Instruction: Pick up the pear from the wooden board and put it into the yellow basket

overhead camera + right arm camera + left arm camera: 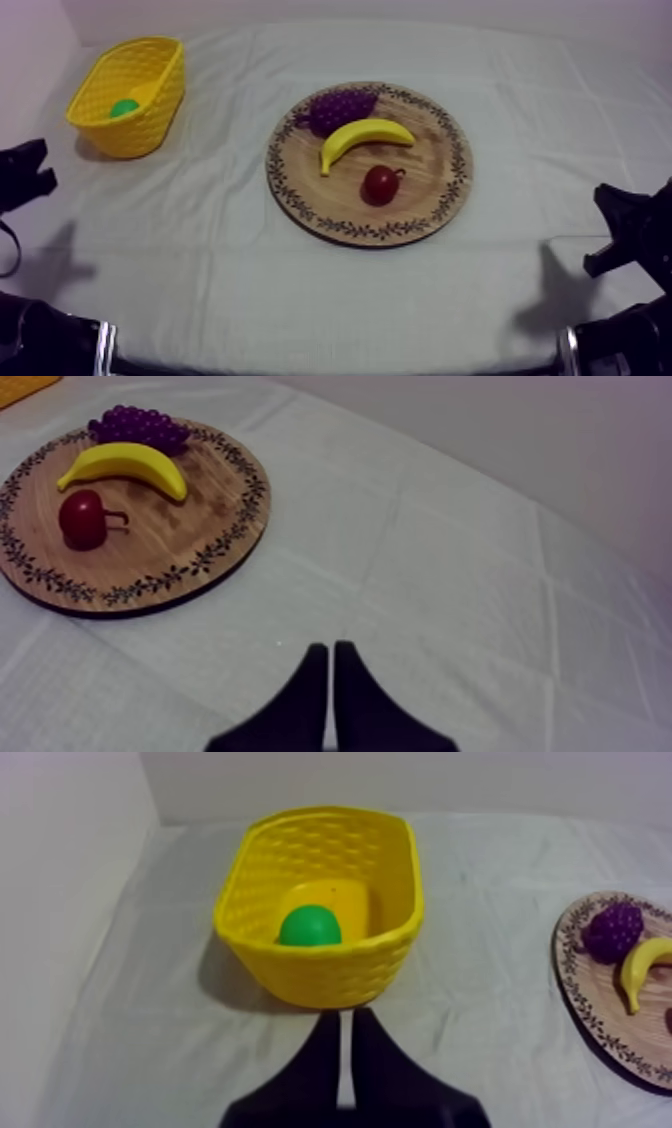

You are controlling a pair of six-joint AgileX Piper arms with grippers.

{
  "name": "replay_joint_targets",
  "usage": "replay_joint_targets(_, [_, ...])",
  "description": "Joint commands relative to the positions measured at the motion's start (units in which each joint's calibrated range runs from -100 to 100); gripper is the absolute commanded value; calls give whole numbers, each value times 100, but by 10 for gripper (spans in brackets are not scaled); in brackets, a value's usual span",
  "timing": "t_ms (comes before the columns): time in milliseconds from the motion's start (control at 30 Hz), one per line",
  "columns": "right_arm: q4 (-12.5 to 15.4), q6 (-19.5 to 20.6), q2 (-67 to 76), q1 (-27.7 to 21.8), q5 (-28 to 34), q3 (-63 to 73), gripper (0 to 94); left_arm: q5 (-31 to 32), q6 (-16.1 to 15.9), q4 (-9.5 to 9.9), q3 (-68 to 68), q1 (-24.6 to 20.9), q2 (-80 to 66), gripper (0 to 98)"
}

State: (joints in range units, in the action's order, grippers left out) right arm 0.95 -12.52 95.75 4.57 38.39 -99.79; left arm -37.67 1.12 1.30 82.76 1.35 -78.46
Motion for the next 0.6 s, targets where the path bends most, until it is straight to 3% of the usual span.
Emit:
replay_joint_targets(0, [0, -1, 1, 2, 0, 1, 3, 390, 6, 8, 771, 10, -569, 5])
replay_joint_targets(167, [0, -1, 1, 2, 0, 1, 3, 764, 96, 50, 1474, 29, -1246, 2])
replay_joint_targets(433, [0, -1, 1, 2, 0, 1, 3, 704, 1, 51, 1688, 81, -1989, 1])
replay_joint_targets(567, [0, -1, 1, 2, 0, 1, 3, 661, 280, 60, 1698, 118, -2114, 1])
